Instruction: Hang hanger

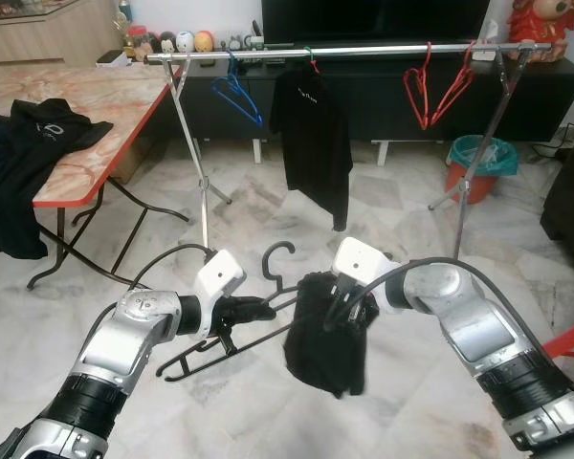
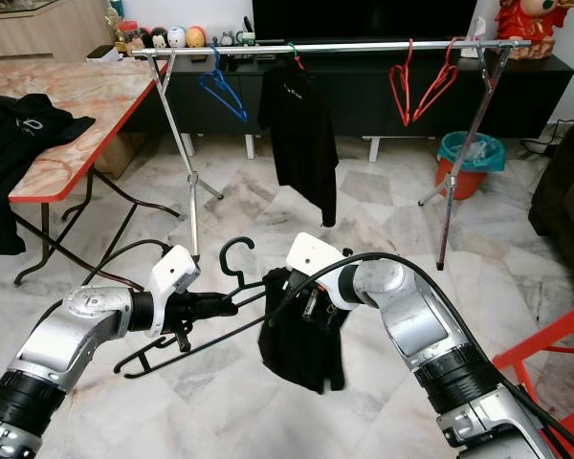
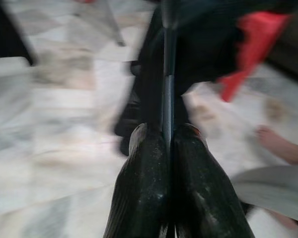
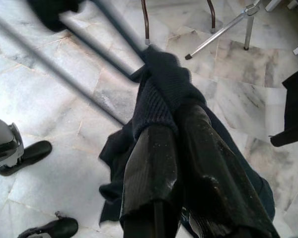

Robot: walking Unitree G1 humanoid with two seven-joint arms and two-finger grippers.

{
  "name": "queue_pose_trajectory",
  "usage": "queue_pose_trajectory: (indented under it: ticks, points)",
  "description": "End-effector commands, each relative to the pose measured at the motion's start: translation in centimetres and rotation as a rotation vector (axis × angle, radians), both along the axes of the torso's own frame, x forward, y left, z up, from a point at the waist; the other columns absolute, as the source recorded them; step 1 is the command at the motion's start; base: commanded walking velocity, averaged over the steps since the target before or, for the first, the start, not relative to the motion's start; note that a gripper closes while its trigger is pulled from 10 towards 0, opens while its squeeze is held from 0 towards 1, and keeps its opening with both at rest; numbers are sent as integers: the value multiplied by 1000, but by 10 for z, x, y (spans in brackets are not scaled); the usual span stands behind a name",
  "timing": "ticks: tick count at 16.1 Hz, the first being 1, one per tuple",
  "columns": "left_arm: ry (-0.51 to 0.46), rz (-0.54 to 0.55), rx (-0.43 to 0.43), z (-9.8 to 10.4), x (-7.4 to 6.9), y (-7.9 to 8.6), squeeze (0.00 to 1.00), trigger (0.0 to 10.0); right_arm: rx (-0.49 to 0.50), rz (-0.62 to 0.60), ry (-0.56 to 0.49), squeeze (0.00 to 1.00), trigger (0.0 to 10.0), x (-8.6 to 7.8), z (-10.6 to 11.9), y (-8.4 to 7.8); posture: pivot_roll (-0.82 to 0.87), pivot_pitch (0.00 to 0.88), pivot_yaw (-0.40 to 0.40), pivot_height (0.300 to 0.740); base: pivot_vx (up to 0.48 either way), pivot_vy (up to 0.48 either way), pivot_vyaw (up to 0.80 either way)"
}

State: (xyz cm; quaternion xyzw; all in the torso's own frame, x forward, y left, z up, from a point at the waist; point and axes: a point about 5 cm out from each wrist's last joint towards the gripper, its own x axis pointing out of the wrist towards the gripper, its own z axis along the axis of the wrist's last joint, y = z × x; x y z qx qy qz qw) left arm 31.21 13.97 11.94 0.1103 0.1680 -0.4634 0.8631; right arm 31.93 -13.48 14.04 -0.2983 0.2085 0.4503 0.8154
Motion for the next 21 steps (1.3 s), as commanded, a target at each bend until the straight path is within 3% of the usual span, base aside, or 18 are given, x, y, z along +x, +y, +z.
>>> queue_pose_trajectory:
  ticks: [1,6,13,16,21]
  points:
    - [-93,128,60,8,16,10,0,10000,16,56,1,0,10000,-6,5,8,-72,0,45,719,0,0,0]
    - [-95,205,61,9,23,11,0,10000,19,69,3,0,10000,-7,6,9,-77,0,45,719,0,0,0]
    - [-71,107,22,7,14,2,0,10000,41,145,15,0,10000,-17,12,11,-81,0,46,719,0,0,0]
    - [-40,1,-50,12,4,-4,0,10000,107,222,3,0,10000,-23,17,15,-78,0,44,719,0,0,0]
    - [-6,-75,-117,18,-3,-8,0,10000,154,234,-19,0,10000,-22,17,15,-75,0,42,719,0,0,0]
